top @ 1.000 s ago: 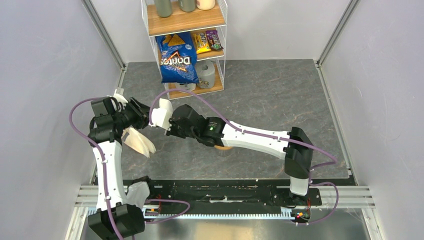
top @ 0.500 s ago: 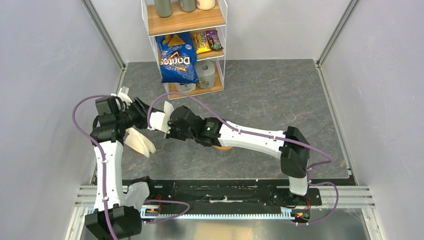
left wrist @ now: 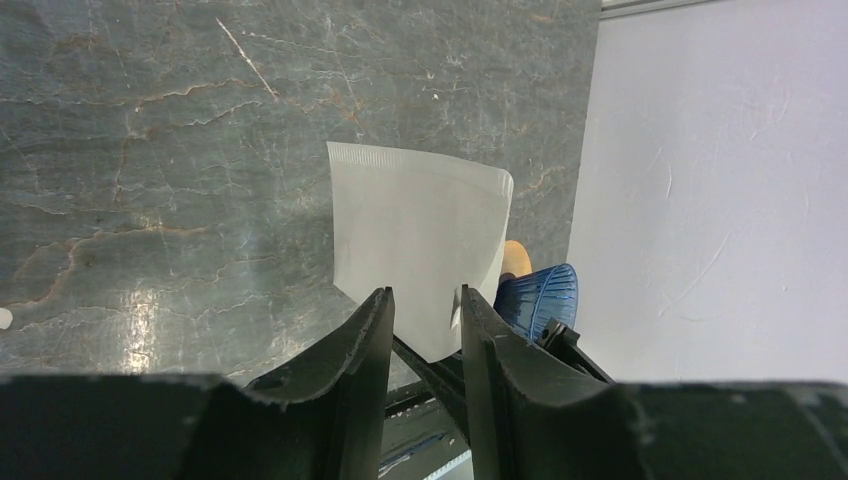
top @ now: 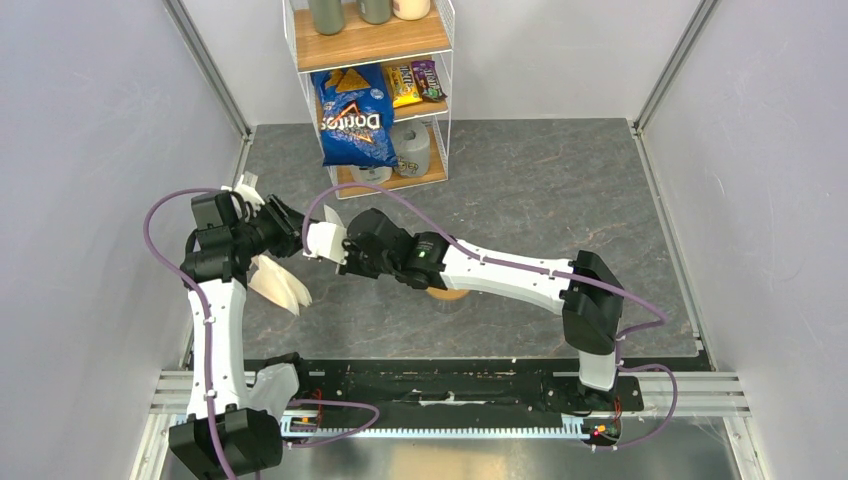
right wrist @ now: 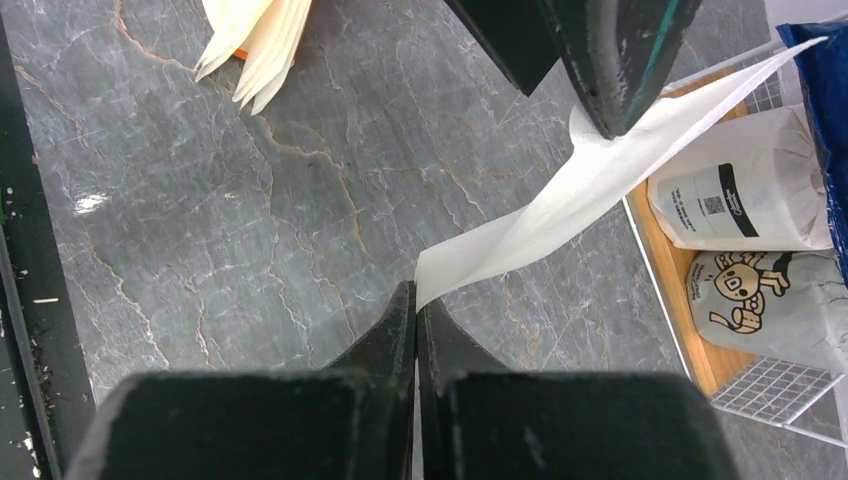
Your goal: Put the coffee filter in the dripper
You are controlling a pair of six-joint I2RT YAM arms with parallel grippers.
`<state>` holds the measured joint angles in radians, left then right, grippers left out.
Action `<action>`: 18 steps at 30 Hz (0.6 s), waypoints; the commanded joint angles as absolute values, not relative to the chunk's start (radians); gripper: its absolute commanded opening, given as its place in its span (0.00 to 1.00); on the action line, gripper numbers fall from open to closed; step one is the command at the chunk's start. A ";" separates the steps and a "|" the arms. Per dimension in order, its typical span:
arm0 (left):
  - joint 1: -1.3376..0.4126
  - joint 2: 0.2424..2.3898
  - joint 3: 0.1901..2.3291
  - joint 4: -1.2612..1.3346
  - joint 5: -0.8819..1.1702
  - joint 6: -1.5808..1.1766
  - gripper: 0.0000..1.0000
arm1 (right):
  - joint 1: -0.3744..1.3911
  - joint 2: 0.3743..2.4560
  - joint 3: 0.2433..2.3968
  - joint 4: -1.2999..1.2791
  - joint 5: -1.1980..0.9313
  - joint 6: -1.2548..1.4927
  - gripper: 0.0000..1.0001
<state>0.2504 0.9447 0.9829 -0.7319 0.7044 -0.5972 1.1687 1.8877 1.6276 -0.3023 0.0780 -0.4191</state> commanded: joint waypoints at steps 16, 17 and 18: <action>0.165 0.965 1.030 -0.704 0.660 -0.541 0.39 | 1.155 1.856 1.682 -0.344 -0.057 -0.487 0.00; 0.162 0.968 1.032 -0.704 0.662 -0.537 0.39 | 1.154 1.856 1.682 -0.348 -0.062 -0.488 0.00; 0.158 0.972 1.033 -0.703 0.664 -0.530 0.39 | 1.152 1.855 1.682 -0.351 -0.063 -0.486 0.00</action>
